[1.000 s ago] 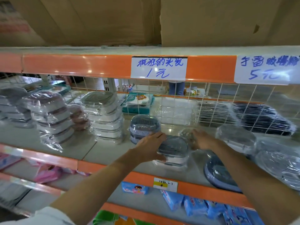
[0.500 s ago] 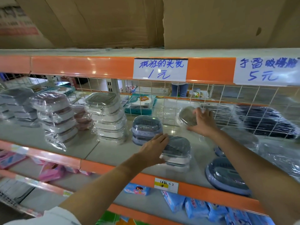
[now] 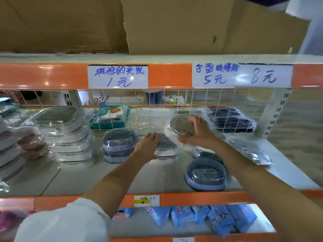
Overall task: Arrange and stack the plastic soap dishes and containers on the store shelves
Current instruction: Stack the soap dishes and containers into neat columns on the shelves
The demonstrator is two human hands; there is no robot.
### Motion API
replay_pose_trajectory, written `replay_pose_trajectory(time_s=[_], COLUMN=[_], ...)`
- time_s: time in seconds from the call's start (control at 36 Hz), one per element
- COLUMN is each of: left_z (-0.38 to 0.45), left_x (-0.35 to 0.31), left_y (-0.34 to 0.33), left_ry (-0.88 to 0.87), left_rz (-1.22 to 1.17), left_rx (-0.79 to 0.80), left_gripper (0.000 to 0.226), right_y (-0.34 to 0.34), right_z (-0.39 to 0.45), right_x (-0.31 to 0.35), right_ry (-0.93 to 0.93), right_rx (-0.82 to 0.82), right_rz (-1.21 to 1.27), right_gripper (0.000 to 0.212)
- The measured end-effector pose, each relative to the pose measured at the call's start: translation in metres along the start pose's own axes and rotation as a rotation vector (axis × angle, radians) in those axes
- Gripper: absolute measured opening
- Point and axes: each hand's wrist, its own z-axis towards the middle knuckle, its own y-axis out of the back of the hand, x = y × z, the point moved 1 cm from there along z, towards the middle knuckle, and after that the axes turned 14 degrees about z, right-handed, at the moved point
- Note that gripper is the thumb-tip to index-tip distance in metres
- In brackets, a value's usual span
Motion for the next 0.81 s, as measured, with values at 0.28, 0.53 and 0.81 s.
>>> replay_pose_trajectory(time_s=[0.28,0.53,0.81], left_z=[0.032,-0.006,-0.032], left_x=[0.016,0.057,0.089], left_y=[0.022,0.01,0.003], left_ry=[-0.131,0.032,0.111], left_rz=[0.308,0.151,-0.117], left_rx=[0.131,-0.041,-0.054], left_gripper=[0.08,0.069,0.049], right_y=[-0.021,-0.072,-0.109], right_z=[-0.048,-0.042,-0.045], right_x=[0.003,0.02,0.015], right_ry=[0.032,0.073,0.003], right_rx=[0.253,0.39,0.482], right_rz=[-0.115,-0.181,-0.098], right_gripper=[0.081,0.082,0.083])
